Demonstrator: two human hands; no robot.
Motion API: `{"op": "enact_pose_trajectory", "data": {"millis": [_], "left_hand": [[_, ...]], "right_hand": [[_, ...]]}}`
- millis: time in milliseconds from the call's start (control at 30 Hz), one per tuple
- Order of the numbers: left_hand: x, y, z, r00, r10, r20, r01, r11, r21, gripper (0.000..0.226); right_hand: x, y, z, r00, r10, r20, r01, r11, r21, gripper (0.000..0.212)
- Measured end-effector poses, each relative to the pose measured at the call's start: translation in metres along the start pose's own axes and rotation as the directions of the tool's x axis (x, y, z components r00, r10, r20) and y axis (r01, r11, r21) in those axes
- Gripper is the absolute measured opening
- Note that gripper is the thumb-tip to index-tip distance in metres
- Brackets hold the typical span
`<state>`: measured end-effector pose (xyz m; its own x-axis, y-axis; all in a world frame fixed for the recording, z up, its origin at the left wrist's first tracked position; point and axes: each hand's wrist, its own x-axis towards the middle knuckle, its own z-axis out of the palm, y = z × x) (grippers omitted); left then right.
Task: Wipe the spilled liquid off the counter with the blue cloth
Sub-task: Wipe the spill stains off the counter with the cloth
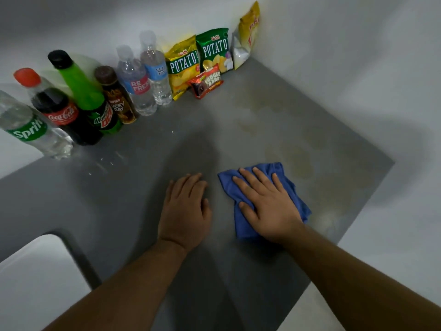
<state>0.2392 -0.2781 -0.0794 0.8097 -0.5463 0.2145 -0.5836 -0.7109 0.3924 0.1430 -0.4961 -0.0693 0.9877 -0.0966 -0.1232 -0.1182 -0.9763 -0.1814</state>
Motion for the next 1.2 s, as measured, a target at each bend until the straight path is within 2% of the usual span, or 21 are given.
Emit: {"op": "enact_pose_trajectory", "data": {"millis": [167, 333, 467, 600, 733, 867, 933, 1067, 1200], "left_hand": [[-0.003, -0.001, 0.004, 1.0, 0.025, 0.002, -0.025, 0.997, 0.073, 0.04], [-0.001, 0.002, 0.002, 1.0, 0.029, -0.013, -0.028, 0.996, 0.081, 0.041], [-0.002, 0.003, 0.001, 0.999, 0.033, -0.02, -0.031, 0.997, 0.074, 0.041], [-0.002, 0.003, 0.003, 1.0, 0.025, -0.007, -0.025, 0.995, 0.095, 0.043], [-0.002, 0.002, 0.002, 1.0, 0.024, 0.008, -0.025, 0.994, 0.102, 0.045], [-0.003, 0.001, 0.004, 0.999, 0.043, -0.027, -0.04, 0.994, 0.106, 0.042], [-0.004, 0.002, 0.004, 0.998, 0.051, -0.037, -0.046, 0.993, 0.113, 0.041], [-0.004, 0.003, 0.005, 0.998, 0.059, -0.031, -0.055, 0.99, 0.132, 0.041], [-0.003, 0.003, 0.006, 0.998, 0.059, -0.02, -0.056, 0.987, 0.148, 0.042]], "right_hand": [[0.025, -0.024, -0.001, 0.985, 0.17, -0.026, -0.17, 0.985, 0.02, 0.068], [-0.049, -0.044, 0.009, 0.999, 0.053, 0.009, -0.053, 0.995, 0.082, 0.061], [-0.1, -0.018, 0.009, 0.997, 0.011, 0.078, -0.015, 0.999, 0.044, 0.059], [-0.076, -0.001, 0.002, 0.997, 0.071, 0.042, -0.073, 0.997, 0.03, 0.061], [-0.05, -0.018, 0.004, 0.984, 0.177, 0.031, -0.177, 0.984, 0.026, 0.065], [-0.091, -0.017, 0.007, 0.997, 0.043, 0.065, -0.045, 0.999, 0.029, 0.064], [-0.11, 0.0, 0.006, 0.997, 0.024, 0.076, -0.026, 0.999, 0.027, 0.063], [-0.097, 0.025, 0.0, 0.989, 0.139, 0.044, -0.14, 0.99, 0.024, 0.064], [-0.068, 0.006, -0.001, 0.974, 0.224, 0.032, -0.225, 0.974, 0.009, 0.069]]}}
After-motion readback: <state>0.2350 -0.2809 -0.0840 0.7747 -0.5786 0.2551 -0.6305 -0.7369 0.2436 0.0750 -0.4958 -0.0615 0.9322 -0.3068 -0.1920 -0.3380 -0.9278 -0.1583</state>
